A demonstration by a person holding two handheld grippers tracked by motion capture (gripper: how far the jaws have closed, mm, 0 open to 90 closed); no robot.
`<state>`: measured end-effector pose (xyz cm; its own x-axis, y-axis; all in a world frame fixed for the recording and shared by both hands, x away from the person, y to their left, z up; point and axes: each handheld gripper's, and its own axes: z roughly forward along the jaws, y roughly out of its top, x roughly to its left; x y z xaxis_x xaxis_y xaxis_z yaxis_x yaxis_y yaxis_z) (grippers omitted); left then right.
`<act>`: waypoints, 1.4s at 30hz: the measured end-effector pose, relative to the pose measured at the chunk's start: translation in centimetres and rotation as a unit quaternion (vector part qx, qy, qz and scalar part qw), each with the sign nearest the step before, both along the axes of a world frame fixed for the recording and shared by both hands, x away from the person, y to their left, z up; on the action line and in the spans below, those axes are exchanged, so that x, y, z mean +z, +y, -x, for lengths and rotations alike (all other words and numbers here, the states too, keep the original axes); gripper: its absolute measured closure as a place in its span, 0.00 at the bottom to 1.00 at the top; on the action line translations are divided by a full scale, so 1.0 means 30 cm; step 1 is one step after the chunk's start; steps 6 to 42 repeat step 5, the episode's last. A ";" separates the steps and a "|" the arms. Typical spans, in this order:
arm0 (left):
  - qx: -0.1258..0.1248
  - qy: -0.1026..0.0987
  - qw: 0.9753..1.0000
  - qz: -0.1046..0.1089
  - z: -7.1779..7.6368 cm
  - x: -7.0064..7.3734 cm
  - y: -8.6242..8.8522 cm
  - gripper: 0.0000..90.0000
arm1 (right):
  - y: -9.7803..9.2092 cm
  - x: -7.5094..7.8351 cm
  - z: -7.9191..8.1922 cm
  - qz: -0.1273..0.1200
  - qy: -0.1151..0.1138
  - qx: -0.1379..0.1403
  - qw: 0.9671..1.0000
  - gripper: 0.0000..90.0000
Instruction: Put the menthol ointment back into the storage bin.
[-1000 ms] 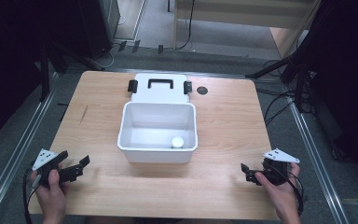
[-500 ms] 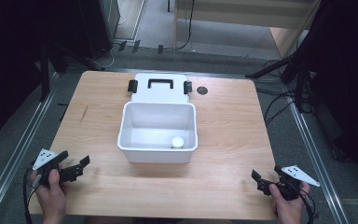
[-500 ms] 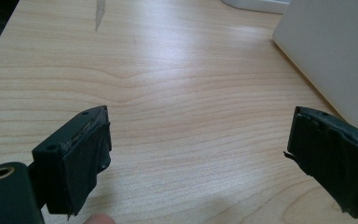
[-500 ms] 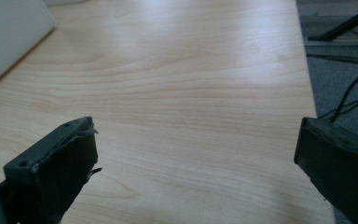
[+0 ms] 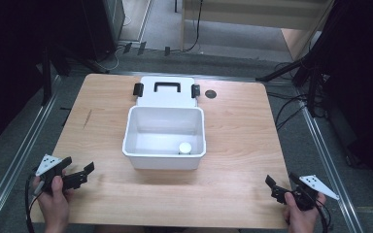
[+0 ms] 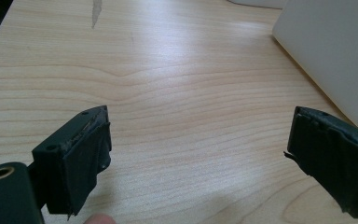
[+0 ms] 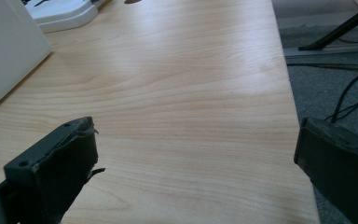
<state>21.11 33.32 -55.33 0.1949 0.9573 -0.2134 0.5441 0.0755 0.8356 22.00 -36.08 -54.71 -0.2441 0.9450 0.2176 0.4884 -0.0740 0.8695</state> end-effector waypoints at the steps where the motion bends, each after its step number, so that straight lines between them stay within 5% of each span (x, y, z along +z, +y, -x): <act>1: 0.000 0.000 1.000 0.001 0.000 0.000 0.000 0.08 | 0.000 0.000 -0.001 0.000 0.001 0.002 1.000 0.00; 42: 0.000 0.000 1.000 0.002 0.000 0.000 0.002 0.08 | 0.001 0.000 -0.003 -0.001 0.005 0.002 1.000 0.00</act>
